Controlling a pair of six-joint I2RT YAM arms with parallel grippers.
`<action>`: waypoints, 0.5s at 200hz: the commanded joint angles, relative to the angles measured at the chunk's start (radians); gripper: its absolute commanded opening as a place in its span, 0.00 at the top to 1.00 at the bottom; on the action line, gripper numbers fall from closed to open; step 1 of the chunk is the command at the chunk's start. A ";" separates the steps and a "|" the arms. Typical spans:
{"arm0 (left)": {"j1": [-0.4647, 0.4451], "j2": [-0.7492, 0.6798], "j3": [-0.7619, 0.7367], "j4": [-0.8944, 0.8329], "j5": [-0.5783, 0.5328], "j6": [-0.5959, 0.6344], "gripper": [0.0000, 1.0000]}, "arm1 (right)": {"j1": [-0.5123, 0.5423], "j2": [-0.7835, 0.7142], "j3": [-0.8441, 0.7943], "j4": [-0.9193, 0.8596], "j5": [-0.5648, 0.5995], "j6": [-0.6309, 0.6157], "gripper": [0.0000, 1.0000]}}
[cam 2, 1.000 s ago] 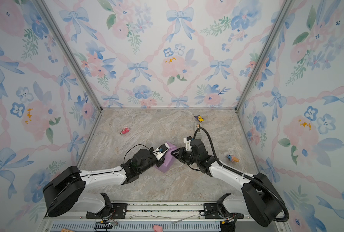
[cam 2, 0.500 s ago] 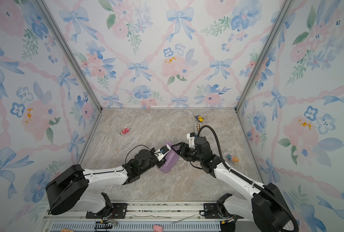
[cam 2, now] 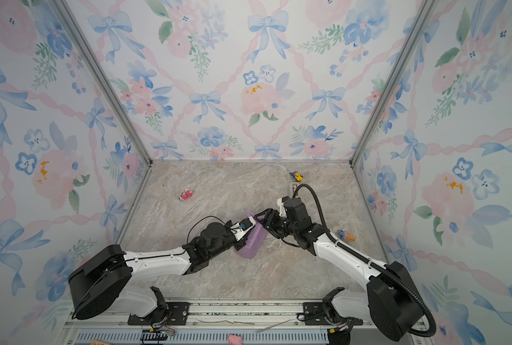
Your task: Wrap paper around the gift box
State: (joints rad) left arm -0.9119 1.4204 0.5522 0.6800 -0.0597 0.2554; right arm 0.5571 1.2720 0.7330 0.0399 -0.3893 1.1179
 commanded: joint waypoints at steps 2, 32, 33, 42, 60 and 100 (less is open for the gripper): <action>-0.010 0.023 -0.003 -0.085 0.071 -0.047 0.74 | -0.012 0.019 0.028 -0.012 -0.021 0.006 0.32; -0.009 0.011 -0.014 -0.086 0.098 -0.100 0.64 | -0.017 0.035 0.031 -0.014 -0.036 -0.001 0.32; -0.010 0.010 -0.014 -0.086 0.099 -0.102 0.64 | -0.017 0.036 0.030 -0.014 -0.036 -0.001 0.32; -0.010 0.006 -0.021 -0.087 0.105 -0.112 0.62 | -0.017 0.041 0.034 -0.025 -0.040 -0.008 0.32; -0.010 -0.003 -0.031 -0.094 0.116 -0.135 0.59 | -0.020 0.049 0.043 -0.044 -0.052 -0.027 0.33; -0.008 -0.005 -0.049 -0.107 0.133 -0.156 0.58 | -0.033 0.033 0.055 -0.072 -0.112 -0.098 0.33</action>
State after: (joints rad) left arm -0.9123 1.4109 0.5404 0.6724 0.0307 0.1253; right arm 0.5442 1.3144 0.7467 0.0090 -0.4442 1.0832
